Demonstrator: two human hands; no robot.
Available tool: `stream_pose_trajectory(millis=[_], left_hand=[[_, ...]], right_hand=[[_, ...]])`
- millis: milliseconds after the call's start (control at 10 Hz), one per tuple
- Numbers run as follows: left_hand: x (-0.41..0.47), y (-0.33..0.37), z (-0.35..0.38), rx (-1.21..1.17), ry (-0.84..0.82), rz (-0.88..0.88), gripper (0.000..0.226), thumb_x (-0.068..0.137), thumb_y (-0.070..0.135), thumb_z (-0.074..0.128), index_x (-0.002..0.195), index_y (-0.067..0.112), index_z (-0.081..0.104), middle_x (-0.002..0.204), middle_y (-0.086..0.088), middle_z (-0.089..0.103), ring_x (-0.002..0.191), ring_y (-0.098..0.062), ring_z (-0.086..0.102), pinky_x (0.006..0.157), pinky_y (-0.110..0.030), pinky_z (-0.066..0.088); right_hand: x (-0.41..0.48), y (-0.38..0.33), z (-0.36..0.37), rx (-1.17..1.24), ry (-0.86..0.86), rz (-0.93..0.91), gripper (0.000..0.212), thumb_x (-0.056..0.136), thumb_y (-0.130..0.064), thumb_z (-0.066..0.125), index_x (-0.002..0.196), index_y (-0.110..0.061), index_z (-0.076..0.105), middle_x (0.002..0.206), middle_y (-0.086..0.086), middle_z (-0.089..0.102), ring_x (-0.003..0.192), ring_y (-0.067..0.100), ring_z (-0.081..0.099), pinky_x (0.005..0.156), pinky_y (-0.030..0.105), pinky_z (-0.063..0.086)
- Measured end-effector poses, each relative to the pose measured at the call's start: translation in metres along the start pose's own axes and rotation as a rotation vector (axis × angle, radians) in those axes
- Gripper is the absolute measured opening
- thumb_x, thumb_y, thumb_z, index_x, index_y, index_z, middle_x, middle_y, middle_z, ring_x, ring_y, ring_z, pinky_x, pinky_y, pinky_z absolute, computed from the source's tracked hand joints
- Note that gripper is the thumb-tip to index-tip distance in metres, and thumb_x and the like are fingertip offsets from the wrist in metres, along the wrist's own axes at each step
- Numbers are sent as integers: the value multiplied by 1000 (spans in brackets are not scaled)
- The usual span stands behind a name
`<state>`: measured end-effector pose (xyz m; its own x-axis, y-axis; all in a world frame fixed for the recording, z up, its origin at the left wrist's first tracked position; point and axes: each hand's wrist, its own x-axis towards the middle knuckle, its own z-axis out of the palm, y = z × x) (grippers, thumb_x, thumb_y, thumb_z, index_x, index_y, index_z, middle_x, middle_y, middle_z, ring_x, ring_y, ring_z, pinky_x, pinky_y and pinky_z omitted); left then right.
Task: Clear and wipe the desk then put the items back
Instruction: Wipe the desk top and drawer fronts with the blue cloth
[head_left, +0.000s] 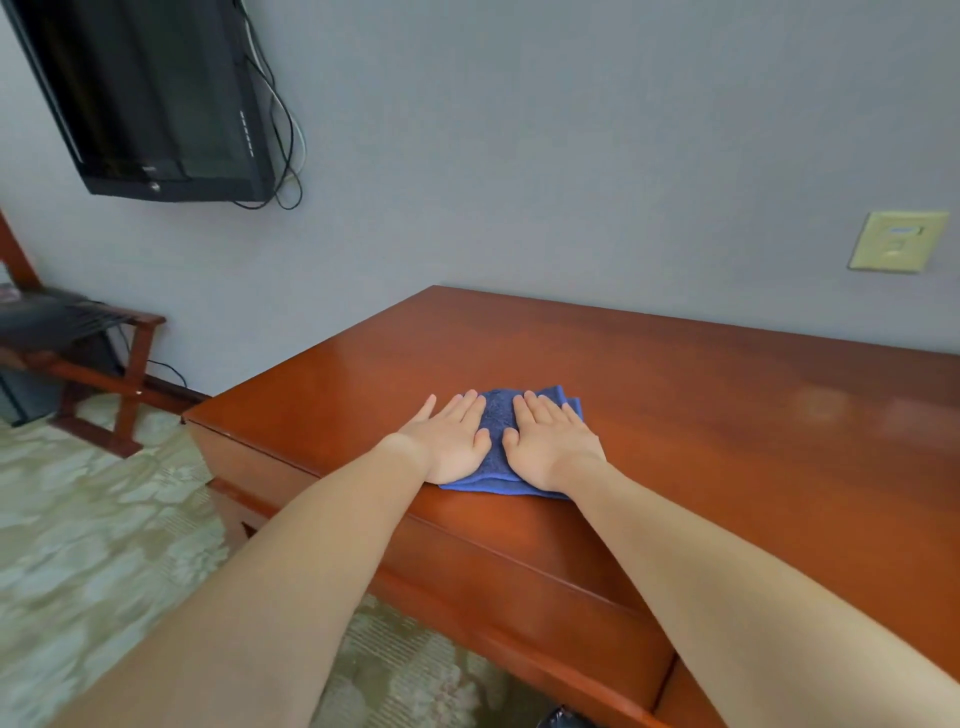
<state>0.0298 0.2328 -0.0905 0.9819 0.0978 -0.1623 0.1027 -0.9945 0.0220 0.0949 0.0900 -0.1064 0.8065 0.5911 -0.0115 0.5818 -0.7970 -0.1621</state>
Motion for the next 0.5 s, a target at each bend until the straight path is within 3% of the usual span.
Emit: stream_pose_trajectory(millis=[500], left_hand=[[-76,-9,14,-33,3,-43,58,104,36,9,155,14,-8,163,1,-12,149,-11,-10,120,-39,-10]], right_hand=[[-56,-46,11,-6,-7,-44,60,102,-40,14,156,-15,1,163,1,-3,150,15,-5,121,35,-4]])
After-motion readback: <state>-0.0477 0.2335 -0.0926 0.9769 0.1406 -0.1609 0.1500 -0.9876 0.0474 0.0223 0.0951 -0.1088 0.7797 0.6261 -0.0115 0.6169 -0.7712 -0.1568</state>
